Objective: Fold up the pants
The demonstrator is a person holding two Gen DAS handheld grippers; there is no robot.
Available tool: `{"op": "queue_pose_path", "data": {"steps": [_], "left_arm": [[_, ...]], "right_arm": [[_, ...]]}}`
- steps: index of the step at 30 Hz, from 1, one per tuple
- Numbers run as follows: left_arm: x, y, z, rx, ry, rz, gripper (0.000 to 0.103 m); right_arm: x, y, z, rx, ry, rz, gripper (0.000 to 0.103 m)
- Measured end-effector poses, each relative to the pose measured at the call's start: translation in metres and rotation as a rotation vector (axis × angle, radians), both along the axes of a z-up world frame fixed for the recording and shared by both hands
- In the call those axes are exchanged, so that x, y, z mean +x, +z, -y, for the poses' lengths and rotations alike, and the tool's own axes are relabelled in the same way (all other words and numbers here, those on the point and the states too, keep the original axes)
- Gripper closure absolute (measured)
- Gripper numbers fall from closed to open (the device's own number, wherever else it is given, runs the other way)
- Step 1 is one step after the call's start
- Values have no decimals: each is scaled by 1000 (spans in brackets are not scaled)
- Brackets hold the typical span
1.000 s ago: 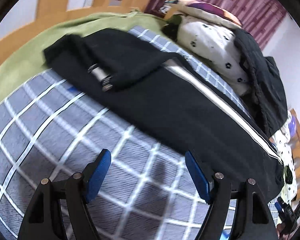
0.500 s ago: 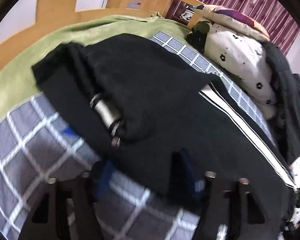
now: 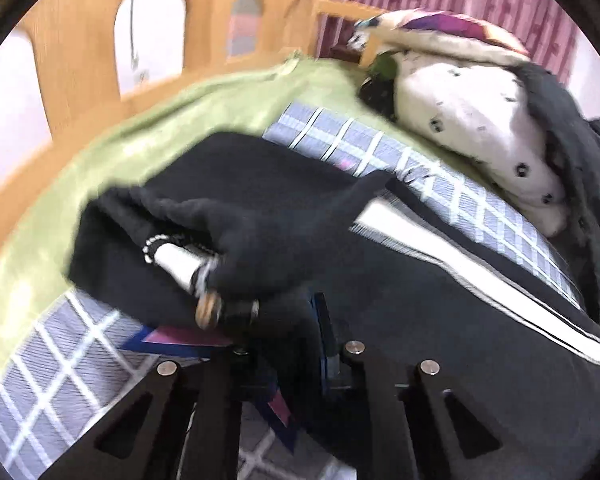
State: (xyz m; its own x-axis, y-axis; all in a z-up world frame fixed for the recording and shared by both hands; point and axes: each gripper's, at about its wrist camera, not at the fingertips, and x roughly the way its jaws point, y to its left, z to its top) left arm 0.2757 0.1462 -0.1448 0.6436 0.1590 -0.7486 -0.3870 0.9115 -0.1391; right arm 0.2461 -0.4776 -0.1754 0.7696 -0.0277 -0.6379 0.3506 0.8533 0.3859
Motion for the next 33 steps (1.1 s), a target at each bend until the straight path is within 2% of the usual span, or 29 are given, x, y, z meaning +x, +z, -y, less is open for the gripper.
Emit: {"op": "queue_pose_path", "data": {"steps": [5, 7, 9, 11, 14, 16, 18, 19, 21, 23, 24, 25, 29, 32, 33], "left_arm": [[-62, 34, 26, 34, -116, 16, 90], [-92, 34, 31, 31, -153, 14, 90], [-125, 29, 37, 17, -182, 5, 90], [-159, 17, 47, 34, -217, -7, 90], [-177, -8, 62, 91, -231, -48, 89], [-179, -22, 65, 135, -232, -66, 87], [-179, -25, 63, 127, -232, -72, 85], [-181, -21, 60, 110, -229, -80, 80], [-187, -17, 59, 86, -231, -84, 68], [-198, -13, 58, 62, -232, -61, 41], [-203, -15, 60, 59, -228, -49, 38], [-210, -15, 61, 59, -221, -37, 38], [-225, -16, 64, 68, -210, -30, 38], [-237, -10, 59, 94, -188, 7, 38], [-239, -7, 57, 113, -176, 16, 38]], "right_arm": [[-42, 51, 6, -65, 21, 42, 89], [-65, 55, 20, -62, 24, 15, 89], [-99, 51, 38, -35, 35, -19, 89], [-132, 41, 44, -53, 49, -61, 89], [-164, 12, 49, -78, 67, -144, 88], [-173, -11, 52, -37, 68, -179, 85], [-185, -25, 57, -16, 44, -196, 75], [-193, -27, 58, -6, 32, -187, 70], [-208, -22, 61, 5, 25, -147, 64], [-220, -16, 64, -6, 5, -116, 49], [-224, -13, 67, -14, -14, -101, 37], [-225, -12, 72, -20, -41, -88, 31], [-212, -19, 101, 94, -96, -60, 31], [-186, -30, 114, 167, -118, -90, 34], [-180, -30, 116, 156, -135, -97, 54]]}}
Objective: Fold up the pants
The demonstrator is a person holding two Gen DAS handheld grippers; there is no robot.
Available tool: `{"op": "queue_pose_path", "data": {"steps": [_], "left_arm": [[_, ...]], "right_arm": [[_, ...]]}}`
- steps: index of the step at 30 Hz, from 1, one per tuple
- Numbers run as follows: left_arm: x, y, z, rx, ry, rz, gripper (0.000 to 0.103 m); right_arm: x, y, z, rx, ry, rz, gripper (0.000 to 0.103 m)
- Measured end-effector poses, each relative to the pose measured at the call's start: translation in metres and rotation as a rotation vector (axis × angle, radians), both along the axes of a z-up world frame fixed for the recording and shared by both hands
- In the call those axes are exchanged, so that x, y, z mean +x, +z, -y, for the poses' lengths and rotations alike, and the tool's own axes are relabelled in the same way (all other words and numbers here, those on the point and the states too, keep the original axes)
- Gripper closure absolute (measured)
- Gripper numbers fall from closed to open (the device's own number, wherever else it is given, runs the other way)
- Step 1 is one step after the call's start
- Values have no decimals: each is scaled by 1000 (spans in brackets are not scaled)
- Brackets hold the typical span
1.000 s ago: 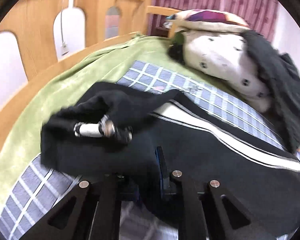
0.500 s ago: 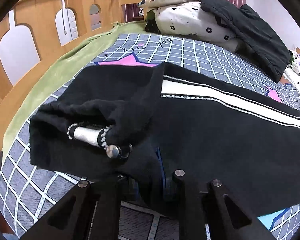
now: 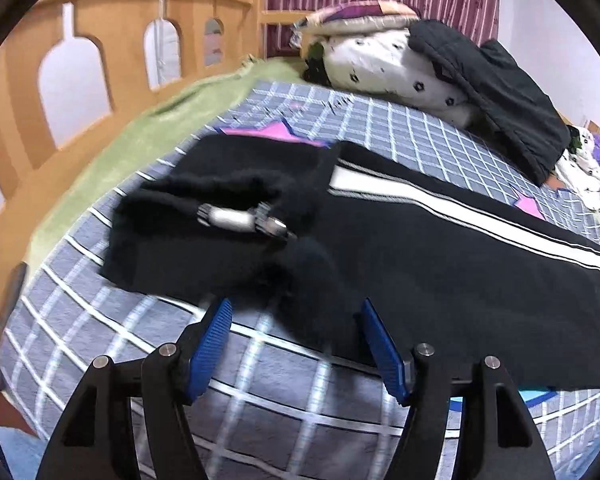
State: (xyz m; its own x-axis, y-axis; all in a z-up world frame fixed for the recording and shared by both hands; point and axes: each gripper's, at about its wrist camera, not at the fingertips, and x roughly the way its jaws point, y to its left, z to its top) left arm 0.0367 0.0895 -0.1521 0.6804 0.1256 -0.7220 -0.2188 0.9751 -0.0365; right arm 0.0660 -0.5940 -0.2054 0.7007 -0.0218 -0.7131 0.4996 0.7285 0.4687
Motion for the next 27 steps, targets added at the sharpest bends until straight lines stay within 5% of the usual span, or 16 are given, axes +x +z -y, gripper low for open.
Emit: {"op": "queue_pose_path", "data": {"steps": [1, 4, 6, 12, 17, 18, 20, 27], "left_arm": [[-2, 3, -5, 17, 13, 12, 38], [-6, 12, -14, 25, 45, 43, 38], [-6, 19, -19, 34, 49, 67, 38], [13, 33, -21, 63, 19, 81, 38], [41, 25, -16, 168, -12, 50, 38], [43, 27, -17, 183, -15, 68, 40], [50, 33, -22, 187, -25, 100, 80], [101, 54, -67, 127, 23, 148, 84]], "right_arm": [[3, 5, 1, -50, -23, -8, 82], [2, 35, 9, -138, 40, 91, 85], [-2, 44, 14, -107, 24, 147, 83], [2, 12, -1, -190, 89, -103, 65], [-52, 17, -12, -295, 47, -144, 54], [-58, 23, -16, -313, 43, -146, 54], [-70, 39, -26, -361, 31, -151, 54], [-54, 99, -86, -457, 73, -81, 50]]}}
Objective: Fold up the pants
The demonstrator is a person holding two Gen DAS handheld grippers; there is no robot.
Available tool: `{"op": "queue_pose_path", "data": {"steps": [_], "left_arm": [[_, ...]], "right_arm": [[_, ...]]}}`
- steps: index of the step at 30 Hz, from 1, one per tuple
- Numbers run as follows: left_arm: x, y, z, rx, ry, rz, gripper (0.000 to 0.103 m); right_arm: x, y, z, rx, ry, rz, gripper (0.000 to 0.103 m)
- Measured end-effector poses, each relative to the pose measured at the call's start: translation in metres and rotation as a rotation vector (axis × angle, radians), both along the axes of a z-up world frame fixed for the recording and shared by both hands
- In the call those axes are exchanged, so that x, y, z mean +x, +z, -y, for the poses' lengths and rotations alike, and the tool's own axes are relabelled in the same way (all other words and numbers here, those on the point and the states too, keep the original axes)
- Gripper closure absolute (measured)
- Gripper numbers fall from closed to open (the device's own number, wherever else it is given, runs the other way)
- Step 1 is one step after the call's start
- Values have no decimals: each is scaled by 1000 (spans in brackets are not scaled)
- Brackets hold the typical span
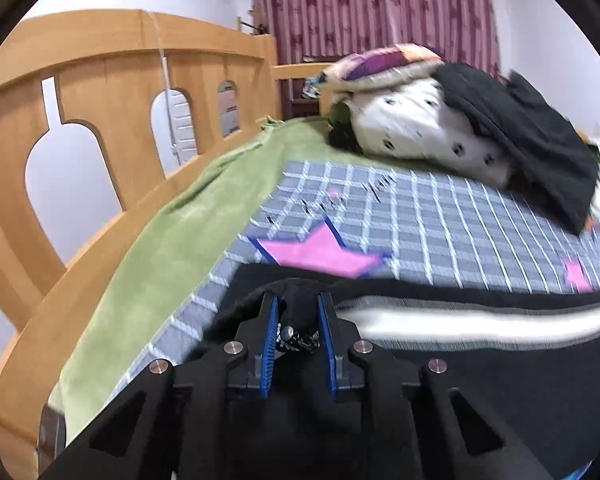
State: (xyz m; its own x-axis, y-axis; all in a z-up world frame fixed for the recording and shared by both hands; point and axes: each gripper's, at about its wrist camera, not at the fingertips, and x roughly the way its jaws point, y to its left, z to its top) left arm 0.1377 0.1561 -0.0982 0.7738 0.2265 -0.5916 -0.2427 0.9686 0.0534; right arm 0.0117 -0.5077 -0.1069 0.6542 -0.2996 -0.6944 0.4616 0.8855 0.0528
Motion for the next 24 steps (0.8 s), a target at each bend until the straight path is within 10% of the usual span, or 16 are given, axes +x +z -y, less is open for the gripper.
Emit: {"op": "queue_pose_path", "data": {"steps": [9, 13, 17, 24], "left_arm": [[61, -3, -54, -85, 63, 12, 83], [51, -3, -61, -93, 83, 12, 36], [22, 4, -49, -141, 2, 18, 35], [-52, -15, -31, -492, -148, -15, 35]], "right_arm": [[102, -4, -127, 17, 271, 9, 50], [132, -24, -172, 50, 366, -12, 50], [142, -45, -205, 71, 410, -12, 50], [125, -66, -213, 82, 434, -44, 50]]}}
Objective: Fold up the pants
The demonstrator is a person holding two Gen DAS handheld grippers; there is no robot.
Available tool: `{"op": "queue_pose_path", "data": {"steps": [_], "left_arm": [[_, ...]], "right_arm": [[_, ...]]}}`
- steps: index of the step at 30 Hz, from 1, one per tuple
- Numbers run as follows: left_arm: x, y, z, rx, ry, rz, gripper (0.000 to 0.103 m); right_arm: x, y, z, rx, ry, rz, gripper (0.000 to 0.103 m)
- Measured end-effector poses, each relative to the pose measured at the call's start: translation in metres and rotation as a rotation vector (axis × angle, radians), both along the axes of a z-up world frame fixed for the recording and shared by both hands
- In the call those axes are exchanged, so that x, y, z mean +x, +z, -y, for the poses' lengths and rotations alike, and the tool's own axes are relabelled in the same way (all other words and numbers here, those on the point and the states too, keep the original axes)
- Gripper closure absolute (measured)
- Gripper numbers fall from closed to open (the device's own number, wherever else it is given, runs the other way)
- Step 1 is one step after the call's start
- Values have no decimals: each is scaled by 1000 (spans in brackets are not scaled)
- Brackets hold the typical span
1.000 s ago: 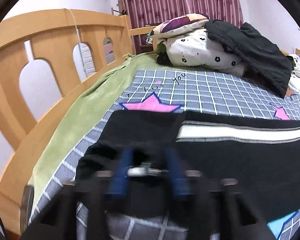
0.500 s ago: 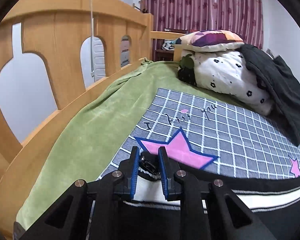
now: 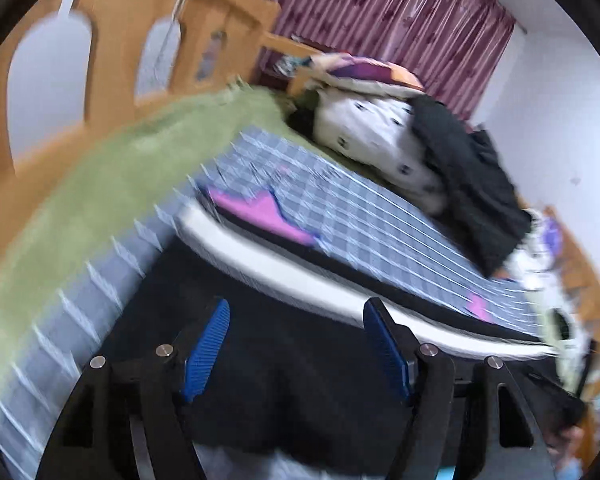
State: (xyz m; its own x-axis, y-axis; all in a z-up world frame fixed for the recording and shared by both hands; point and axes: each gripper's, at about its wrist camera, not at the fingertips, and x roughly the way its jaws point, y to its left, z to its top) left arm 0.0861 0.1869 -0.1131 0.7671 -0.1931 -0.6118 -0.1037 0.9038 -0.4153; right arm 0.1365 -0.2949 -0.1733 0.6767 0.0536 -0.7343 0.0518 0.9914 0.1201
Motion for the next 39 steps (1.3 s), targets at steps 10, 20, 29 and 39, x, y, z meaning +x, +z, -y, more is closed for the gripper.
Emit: {"op": "queue_pose_path", "data": {"steps": [10, 20, 29, 39], "left_arm": [[-46, -73, -15, -159, 172, -175, 35], [7, -81, -51, -208, 254, -160, 34], [4, -81, -94, -246, 360, -119, 38], [-10, -43, -96, -120, 311, 47, 88]], "right_arm": [[-14, 12, 6, 64, -4, 17, 50], [-17, 26, 4, 48, -44, 30, 48], [-7, 23, -5, 28, -70, -10, 48], [-2, 26, -38, -47, -27, -16, 48]]}}
